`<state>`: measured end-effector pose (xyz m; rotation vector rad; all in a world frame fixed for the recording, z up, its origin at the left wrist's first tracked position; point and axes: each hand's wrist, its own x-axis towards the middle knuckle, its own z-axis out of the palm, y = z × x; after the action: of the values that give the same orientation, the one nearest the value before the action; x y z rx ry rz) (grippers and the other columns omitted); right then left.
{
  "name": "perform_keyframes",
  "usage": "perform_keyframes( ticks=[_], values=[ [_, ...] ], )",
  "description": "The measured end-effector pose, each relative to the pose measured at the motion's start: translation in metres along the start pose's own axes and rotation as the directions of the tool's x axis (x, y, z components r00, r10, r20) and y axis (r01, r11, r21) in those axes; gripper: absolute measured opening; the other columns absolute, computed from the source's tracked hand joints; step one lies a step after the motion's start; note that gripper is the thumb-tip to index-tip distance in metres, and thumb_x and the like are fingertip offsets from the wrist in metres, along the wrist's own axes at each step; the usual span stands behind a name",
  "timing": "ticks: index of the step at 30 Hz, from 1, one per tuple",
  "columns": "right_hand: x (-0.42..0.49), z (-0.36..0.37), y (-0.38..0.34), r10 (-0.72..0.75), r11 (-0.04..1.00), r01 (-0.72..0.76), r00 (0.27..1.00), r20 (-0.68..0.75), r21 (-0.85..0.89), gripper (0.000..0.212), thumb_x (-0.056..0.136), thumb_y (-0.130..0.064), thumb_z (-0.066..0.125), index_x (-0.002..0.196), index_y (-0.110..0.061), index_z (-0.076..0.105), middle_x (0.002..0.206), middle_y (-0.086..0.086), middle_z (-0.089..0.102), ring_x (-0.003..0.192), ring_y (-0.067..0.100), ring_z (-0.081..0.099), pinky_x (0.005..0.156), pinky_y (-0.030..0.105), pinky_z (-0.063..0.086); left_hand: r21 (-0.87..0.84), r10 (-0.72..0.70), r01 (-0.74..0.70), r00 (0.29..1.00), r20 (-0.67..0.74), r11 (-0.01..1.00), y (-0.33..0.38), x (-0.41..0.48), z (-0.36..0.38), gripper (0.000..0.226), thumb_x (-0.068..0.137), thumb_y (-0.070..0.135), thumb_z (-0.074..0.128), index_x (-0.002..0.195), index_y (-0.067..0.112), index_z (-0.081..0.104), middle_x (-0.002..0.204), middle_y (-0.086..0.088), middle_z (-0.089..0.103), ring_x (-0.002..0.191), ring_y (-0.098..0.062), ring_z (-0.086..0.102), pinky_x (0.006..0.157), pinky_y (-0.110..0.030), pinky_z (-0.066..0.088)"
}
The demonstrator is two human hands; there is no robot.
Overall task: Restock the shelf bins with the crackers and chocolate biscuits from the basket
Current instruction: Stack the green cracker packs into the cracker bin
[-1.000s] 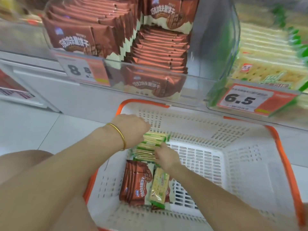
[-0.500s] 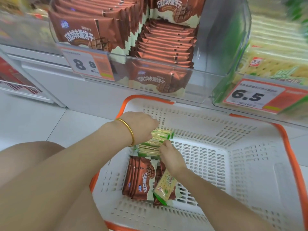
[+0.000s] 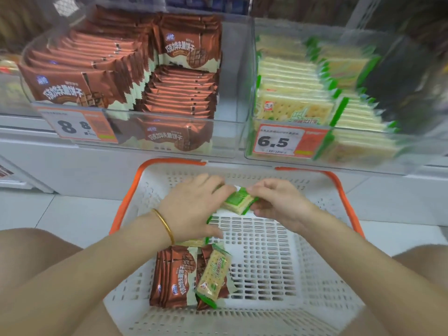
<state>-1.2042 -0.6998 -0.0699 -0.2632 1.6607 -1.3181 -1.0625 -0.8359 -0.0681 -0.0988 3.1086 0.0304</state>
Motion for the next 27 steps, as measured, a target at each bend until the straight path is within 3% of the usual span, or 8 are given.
perform_keyframes(
  ticks=[2, 4, 6, 8, 12, 18, 24, 27],
  values=[
    [-0.019, -0.005, -0.010, 0.032, 0.993, -0.034, 0.999, 0.025, 0.110, 0.020, 0.092, -0.015, 0.060, 0.073, -0.007, 0.057, 0.065, 0.013, 0.060, 0.045, 0.012, 0.055, 0.043, 0.020, 0.047, -0.075, -0.032, 0.022, 0.992, -0.126, 0.997, 0.016, 0.006, 0.000, 0.060, 0.065, 0.045, 0.078, 0.112, 0.015, 0.058, 0.101, -0.002, 0.062, 0.091, -0.024, 0.060, 0.067, -0.035, 0.053],
    [-0.034, -0.013, -0.019, 0.009, 0.991, -0.013, 0.999, 0.033, 0.130, 0.033, 0.095, -0.032, 0.053, 0.078, -0.004, 0.060, 0.064, 0.014, 0.062, 0.046, 0.015, 0.055, 0.044, 0.023, 0.046, -0.390, -0.186, 0.127, 0.975, -0.118, 0.912, 0.028, 0.011, -0.015, 0.030, 0.080, 0.034, 0.070, 0.105, 0.020, 0.059, 0.094, 0.003, 0.063, 0.087, -0.017, 0.061, 0.070, -0.034, 0.052],
    [-0.046, -0.025, -0.027, -0.070, 0.997, 0.070, 0.997, -0.020, 0.019, 0.043, 0.098, -0.041, 0.044, 0.087, -0.003, 0.062, 0.066, 0.011, 0.062, 0.050, 0.016, 0.054, 0.046, 0.024, 0.044, -0.766, -0.336, 0.263, 0.940, 0.064, 0.587, 0.036, 0.014, -0.025, 0.019, 0.084, 0.025, 0.069, 0.096, 0.030, 0.055, 0.090, 0.014, 0.064, 0.080, 0.000, 0.062, 0.068, -0.021, 0.051],
    [-0.056, -0.034, -0.031, -0.159, 0.984, 0.153, 0.985, -0.063, -0.090, 0.042, 0.099, -0.038, 0.042, 0.092, -0.003, 0.063, 0.070, 0.010, 0.060, 0.056, 0.017, 0.054, 0.051, 0.026, 0.043, -0.930, -0.315, 0.256, 0.934, 0.168, 0.263, 0.041, 0.017, -0.032, 0.027, 0.082, 0.013, 0.070, 0.099, 0.027, 0.054, 0.092, 0.012, 0.067, 0.076, 0.005, 0.064, 0.062, -0.015, 0.050],
    [-0.070, -0.044, -0.030, -0.223, 0.967, 0.222, 0.975, 0.008, -0.127, 0.045, 0.099, -0.038, 0.040, 0.099, 0.001, 0.063, 0.080, 0.014, 0.062, 0.068, 0.020, 0.059, 0.059, 0.029, 0.049, -0.981, -0.311, 0.196, 0.933, 0.183, 0.009, 0.051, 0.022, -0.051, 0.032, 0.080, 0.006, 0.069, 0.107, 0.015, 0.056, 0.099, -0.002, 0.071, 0.088, -0.015, 0.069, 0.071, -0.031, 0.057],
    [-0.093, -0.056, -0.026, -0.275, 0.956, 0.287, 0.949, 0.153, -0.062, 0.048, 0.081, -0.034, 0.063, 0.117, -0.004, 0.056, 0.106, 0.013, 0.070, 0.091, 0.026, 0.069, 0.068, 0.035, 0.059, -0.981, -0.303, 0.070, 0.945, 0.123, -0.179, 0.073, 0.038, -0.077, 0.041, 0.075, 0.011, 0.066, 0.115, 0.005, 0.055, 0.108, -0.014, 0.068, 0.091, -0.022, 0.068, 0.068, -0.030, 0.055],
    [-0.104, -0.079, -0.047, -0.408, 0.901, 0.404, 0.913, -0.012, 0.157, 0.032, 0.073, -0.020, 0.072, 0.101, -0.007, 0.061, 0.090, 0.008, 0.072, 0.076, 0.016, 0.068, 0.063, 0.027, 0.056, -0.945, -0.290, -0.034, 0.955, 0.066, -0.327, 0.095, 0.065, -0.107, 0.030, 0.091, 0.012, 0.053, 0.120, 0.004, 0.053, 0.111, -0.015, 0.068, 0.097, -0.026, 0.068, 0.075, -0.032, 0.058],
    [-0.102, -0.099, -0.073, -0.459, 0.831, 0.491, 0.871, -0.176, 0.263, 0.030, 0.075, -0.015, 0.065, 0.103, -0.005, 0.059, 0.090, 0.010, 0.071, 0.074, 0.018, 0.069, 0.061, 0.029, 0.058, -0.956, -0.297, -0.029, 0.953, 0.061, -0.291, 0.097, 0.083, -0.127, 0.029, 0.090, 0.014, 0.055, 0.117, 0.003, 0.055, 0.111, -0.015, 0.068, 0.092, -0.024, 0.068, 0.069, -0.029, 0.059]
  ],
)
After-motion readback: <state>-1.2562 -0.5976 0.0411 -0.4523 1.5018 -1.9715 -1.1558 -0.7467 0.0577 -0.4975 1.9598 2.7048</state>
